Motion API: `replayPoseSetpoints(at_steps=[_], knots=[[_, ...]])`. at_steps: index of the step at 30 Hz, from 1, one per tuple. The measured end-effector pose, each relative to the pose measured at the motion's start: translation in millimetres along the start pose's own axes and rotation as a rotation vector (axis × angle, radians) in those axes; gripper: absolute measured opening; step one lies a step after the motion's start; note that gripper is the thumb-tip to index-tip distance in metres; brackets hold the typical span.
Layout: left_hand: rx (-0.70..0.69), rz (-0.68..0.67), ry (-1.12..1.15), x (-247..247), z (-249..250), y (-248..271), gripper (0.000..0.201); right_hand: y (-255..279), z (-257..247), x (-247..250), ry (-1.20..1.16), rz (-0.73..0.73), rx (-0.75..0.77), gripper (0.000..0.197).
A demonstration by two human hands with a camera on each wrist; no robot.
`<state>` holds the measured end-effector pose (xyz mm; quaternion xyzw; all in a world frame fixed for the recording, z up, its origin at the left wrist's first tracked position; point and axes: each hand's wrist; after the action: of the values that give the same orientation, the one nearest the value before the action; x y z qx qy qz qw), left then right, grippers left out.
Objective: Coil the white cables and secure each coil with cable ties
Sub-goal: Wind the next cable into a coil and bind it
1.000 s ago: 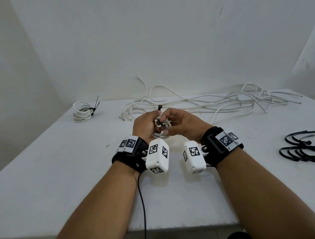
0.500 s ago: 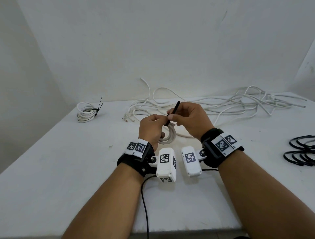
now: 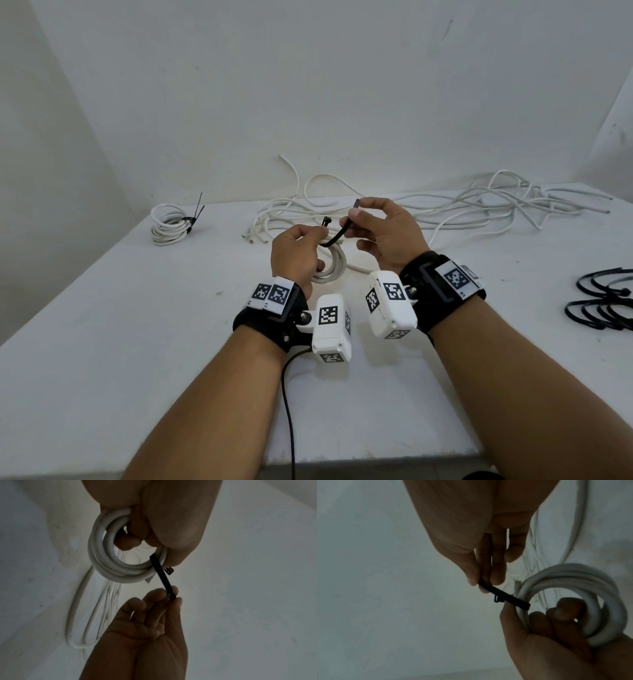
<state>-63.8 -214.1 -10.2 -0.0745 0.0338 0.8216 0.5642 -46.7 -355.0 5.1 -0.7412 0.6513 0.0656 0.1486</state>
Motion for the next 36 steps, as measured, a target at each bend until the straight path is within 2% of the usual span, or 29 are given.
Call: replayPoseSetpoints(at_steps=[2, 5, 10, 17, 25, 32, 34, 36], knots=[[0.003, 0.013, -0.001, 0.4, -0.4, -0.9, 0.021, 1.3, -0.2, -1.7, 0.007, -0.016, -0.022, 0.015], [-0.004, 0.027, -0.023, 0.4, -1.4, -1.2, 0.02, 2.1, 3.3, -4.9, 0.137, -0.025, -0.003, 0.006], [-0.005, 0.024, -0.048, 3.6, -2.2, -2.0, 0.024, 3.3, 4.3, -5.9, 0.294, -0.039, 0.028, 0.014], [-0.039, -0.003, -0.103, 2.7, -1.4, 0.0, 0.021, 2.5, 3.8, -4.2, 0.329, -0.004, 0.06, 0.016], [-0.201, -0.056, -0.25, 4.2, -3.5, -0.8, 0.003, 2.4, 3.9, -3.7, 0.39, 0.047, 0.054, 0.019], [-0.391, -0.117, -0.399, 2.9, -3.9, 1.5, 0.006, 2.1, 4.0, -2.6, 0.384, 0.096, 0.042, 0.019], [-0.414, -0.119, -0.401, 3.6, -4.2, 0.4, 0.006, 2.0, 3.6, -2.3, 0.331, 0.068, 0.01, 0.01], [-0.388, -0.086, -0.351, 5.1, -3.8, -2.8, 0.005, 2.1, 3.9, -2.1, 0.304, -0.007, -0.054, 0.017]])
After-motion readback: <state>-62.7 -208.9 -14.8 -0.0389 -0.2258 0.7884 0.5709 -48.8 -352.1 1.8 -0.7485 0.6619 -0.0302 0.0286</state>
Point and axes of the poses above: each hand's wrist, its own y-axis away from the middle knuckle, its own x-axis out of the back of the hand, z = x × y, and after that the axes turned 1 degree about -x, right-handed
